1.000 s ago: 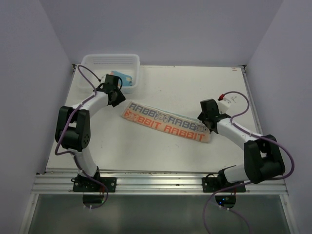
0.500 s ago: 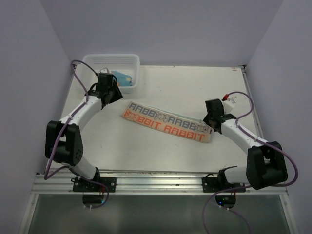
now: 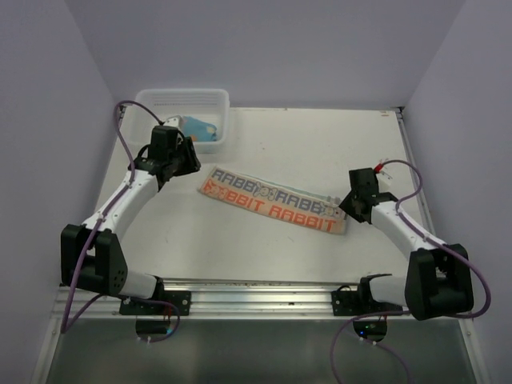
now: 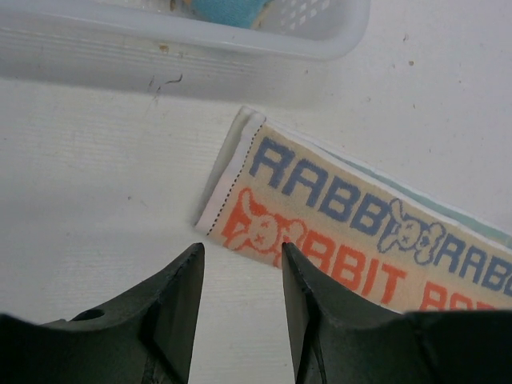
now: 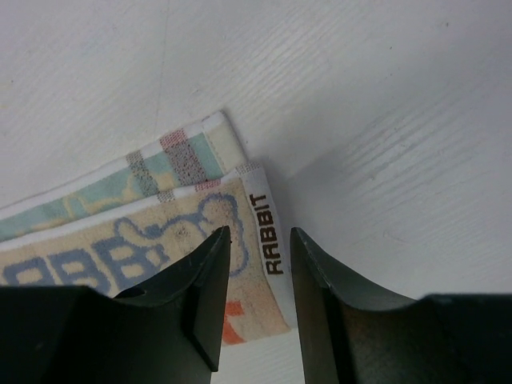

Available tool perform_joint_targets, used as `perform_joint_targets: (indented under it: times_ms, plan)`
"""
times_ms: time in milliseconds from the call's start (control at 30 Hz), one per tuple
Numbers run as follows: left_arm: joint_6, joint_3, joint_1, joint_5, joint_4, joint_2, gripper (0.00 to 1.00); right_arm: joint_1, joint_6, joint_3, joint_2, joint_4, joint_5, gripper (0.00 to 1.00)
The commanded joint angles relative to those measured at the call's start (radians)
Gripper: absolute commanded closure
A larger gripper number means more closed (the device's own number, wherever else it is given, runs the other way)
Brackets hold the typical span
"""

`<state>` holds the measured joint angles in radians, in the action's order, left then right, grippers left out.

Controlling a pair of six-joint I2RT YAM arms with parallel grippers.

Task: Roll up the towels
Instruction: Fold the towel

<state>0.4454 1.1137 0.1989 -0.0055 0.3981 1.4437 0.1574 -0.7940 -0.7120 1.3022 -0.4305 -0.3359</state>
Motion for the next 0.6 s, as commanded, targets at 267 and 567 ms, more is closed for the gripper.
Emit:
perform_joint_targets:
  times_ms: [267, 567]
  plan:
    - [-0.077, -0.084, 0.007, 0.052, -0.044, -0.029, 0.52, -0.004, 0.036, 0.04, -0.021, -0.036, 0.083, 0.6]
    - [-0.085, -0.097, 0.008, 0.048, -0.053, -0.045, 0.51, -0.009, 0.078, -0.023, 0.071, -0.002, 0.074, 0.71]
